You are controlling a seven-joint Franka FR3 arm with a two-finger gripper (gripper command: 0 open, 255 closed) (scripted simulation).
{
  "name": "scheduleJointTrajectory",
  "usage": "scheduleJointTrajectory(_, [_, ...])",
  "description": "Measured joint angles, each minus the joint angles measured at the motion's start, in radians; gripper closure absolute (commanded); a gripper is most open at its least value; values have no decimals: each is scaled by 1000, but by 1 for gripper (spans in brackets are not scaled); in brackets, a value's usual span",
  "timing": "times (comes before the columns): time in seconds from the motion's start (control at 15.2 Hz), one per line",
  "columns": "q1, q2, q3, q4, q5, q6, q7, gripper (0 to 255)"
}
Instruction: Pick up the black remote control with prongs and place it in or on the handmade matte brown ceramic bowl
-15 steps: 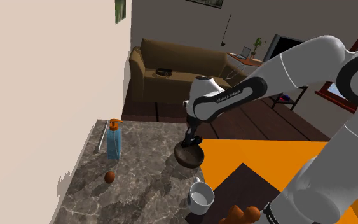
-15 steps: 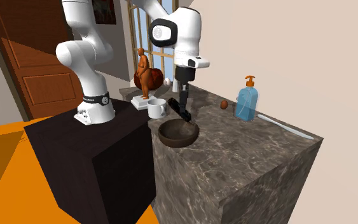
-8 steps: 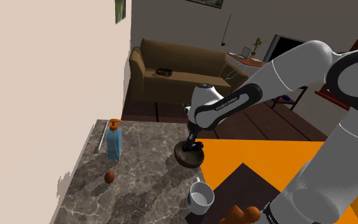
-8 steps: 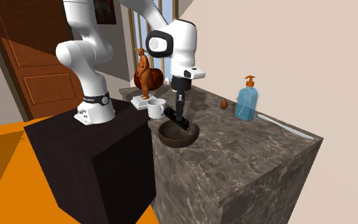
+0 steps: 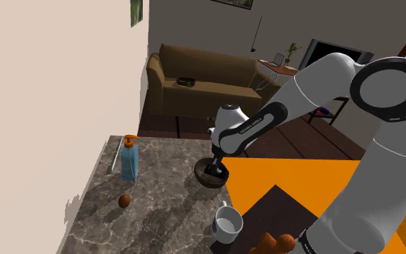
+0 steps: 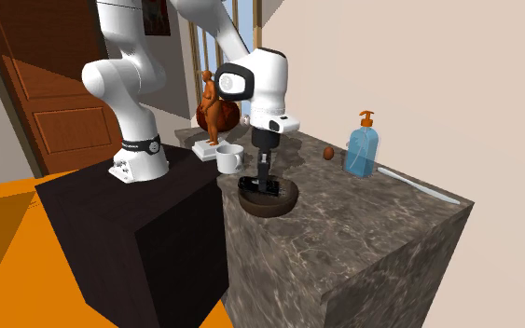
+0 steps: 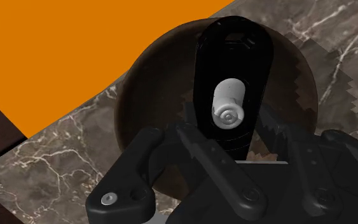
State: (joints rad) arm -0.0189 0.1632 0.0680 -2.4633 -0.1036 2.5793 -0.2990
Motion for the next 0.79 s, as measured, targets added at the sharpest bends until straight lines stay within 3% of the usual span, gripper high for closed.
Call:
scheduleJointTrajectory(0.4, [1, 3, 0, 1, -1, 5, 2, 255])
scheduleJointTrajectory(0.46, [1, 3, 0, 1, -1, 5, 2, 0])
scheduleJointTrajectory(0.79, [1, 5, 0, -1, -2, 7, 1, 0])
